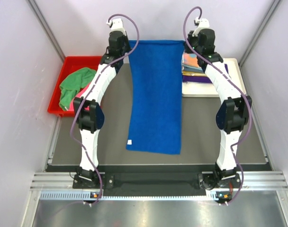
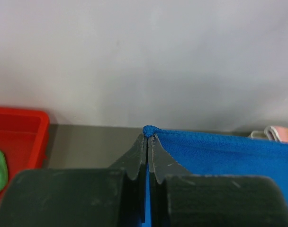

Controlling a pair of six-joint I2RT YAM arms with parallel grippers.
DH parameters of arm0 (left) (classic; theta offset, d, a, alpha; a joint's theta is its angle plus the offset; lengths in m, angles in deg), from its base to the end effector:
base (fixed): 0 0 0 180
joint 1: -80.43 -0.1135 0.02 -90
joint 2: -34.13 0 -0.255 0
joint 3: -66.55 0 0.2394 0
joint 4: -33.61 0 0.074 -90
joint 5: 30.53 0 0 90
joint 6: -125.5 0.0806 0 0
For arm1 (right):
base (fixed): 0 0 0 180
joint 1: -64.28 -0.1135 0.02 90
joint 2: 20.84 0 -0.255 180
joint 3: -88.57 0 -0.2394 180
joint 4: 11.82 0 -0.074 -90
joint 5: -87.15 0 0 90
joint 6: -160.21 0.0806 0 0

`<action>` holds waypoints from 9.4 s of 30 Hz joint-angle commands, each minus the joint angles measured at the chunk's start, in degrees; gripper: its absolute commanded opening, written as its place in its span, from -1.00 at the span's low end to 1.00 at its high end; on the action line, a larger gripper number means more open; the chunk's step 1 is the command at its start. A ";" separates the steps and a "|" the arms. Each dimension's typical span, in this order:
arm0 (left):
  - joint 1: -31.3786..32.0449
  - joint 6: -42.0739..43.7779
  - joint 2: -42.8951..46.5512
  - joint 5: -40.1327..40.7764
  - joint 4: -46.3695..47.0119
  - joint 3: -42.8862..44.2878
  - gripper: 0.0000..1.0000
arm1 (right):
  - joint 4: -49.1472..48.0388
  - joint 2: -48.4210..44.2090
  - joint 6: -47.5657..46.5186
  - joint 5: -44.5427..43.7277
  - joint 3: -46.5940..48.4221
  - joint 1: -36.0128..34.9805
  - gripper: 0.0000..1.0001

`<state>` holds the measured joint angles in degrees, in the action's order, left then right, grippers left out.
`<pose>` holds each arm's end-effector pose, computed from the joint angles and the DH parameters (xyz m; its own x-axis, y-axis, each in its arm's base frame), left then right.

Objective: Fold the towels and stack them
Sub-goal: Flatten out the crumpled towel, then fold the towel

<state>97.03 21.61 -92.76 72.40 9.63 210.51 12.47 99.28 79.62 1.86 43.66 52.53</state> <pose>0.5355 -0.1408 0.3694 -0.1277 -0.2061 -0.9702 0.0360 0.9766 -0.2122 0.5190 0.1147 0.3709 -0.2026 0.1243 -0.9713 -0.2526 0.9517 0.1745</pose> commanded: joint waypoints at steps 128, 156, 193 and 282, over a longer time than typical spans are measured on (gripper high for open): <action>17.32 -22.32 69.32 -5.11 -8.54 -99.47 -0.93 | 4.02 -74.59 21.17 -1.11 -98.42 -20.42 -1.00; 19.17 -25.14 74.69 -8.27 -10.57 -98.61 -0.33 | 5.96 -78.72 24.25 -3.39 -99.58 -22.26 -0.05; 23.74 -25.92 62.46 -10.91 -4.24 -101.58 -0.40 | 5.95 -57.01 29.61 -28.00 -91.92 -43.27 -0.94; 24.36 -30.49 67.74 -11.00 -9.42 -106.33 -0.46 | 13.60 -67.20 34.53 -27.57 -96.49 -49.78 -1.00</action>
<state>121.10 -8.19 -26.43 60.59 1.65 104.83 25.76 34.14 112.66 -27.47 -51.81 3.63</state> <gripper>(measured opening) 0.272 0.006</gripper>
